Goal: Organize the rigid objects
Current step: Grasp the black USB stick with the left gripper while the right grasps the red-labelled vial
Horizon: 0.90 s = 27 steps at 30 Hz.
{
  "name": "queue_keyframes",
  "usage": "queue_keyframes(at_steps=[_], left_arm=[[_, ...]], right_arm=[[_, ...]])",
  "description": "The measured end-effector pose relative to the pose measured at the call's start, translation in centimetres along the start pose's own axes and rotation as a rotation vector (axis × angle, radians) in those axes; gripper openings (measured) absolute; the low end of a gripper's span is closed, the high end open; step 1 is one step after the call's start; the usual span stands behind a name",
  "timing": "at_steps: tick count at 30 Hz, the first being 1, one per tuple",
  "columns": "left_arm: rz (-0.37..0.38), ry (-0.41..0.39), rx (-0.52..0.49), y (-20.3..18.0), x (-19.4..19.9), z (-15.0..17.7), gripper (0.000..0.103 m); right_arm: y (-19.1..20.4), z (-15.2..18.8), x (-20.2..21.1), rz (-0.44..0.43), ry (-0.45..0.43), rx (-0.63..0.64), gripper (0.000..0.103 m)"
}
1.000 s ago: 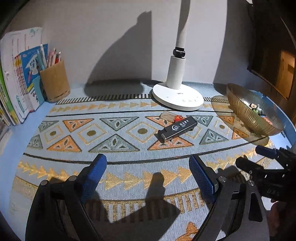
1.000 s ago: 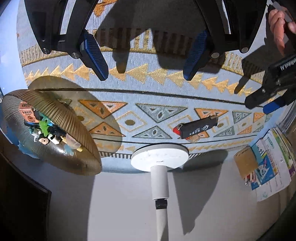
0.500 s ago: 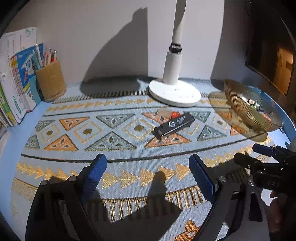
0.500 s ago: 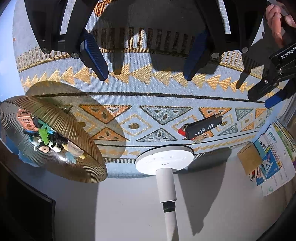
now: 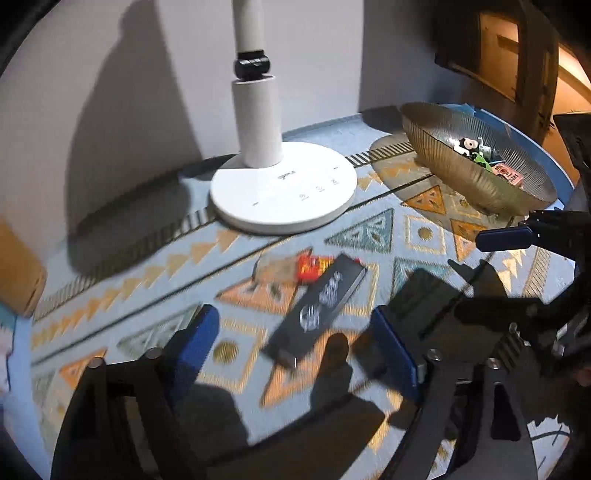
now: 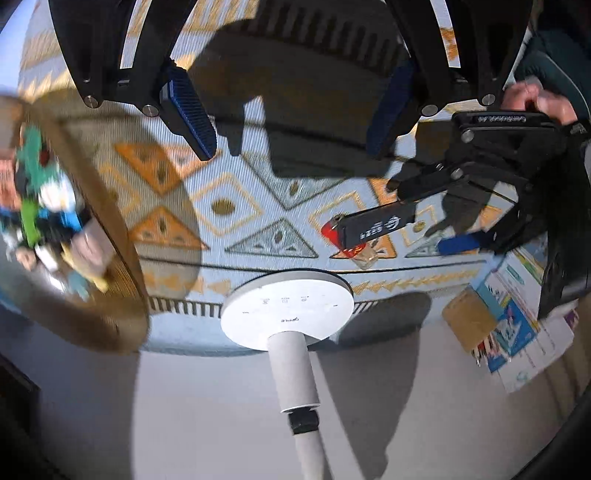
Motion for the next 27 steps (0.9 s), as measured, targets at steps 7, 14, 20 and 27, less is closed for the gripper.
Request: queue_keyframes(at_steps=[7,14,20,27], left_arm=[[0.093,0.071,-0.052,-1.3,-2.8,-0.3,0.038],[0.035,0.115,0.137,2.0,-1.2,1.3,0.021],[-0.041,0.122,0.251,4.9,0.2,3.5,0.021],[-0.114,0.114,0.286,5.0,0.8,4.4,0.021]], right_arm=[[0.1,-1.9,-1.8,0.002,0.017,0.067,0.082],[1.0,-3.5,-3.7,-0.048,0.024,0.088,0.081],[3.5,-5.0,-6.9,-0.071,0.056,0.145,0.06],[5.8,-5.4,-8.3,-0.004,0.033,0.241,0.026]])
Point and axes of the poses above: each gripper's, at about its wrist camera, not at the fingertips, and x roughly against the way its jaws point, y to its left, z to its underside, the point moved 5 cm from there along -x, roughly the way its jaws point, and after that the axes turned 3 degrees about -z, right-handed, at the moved point
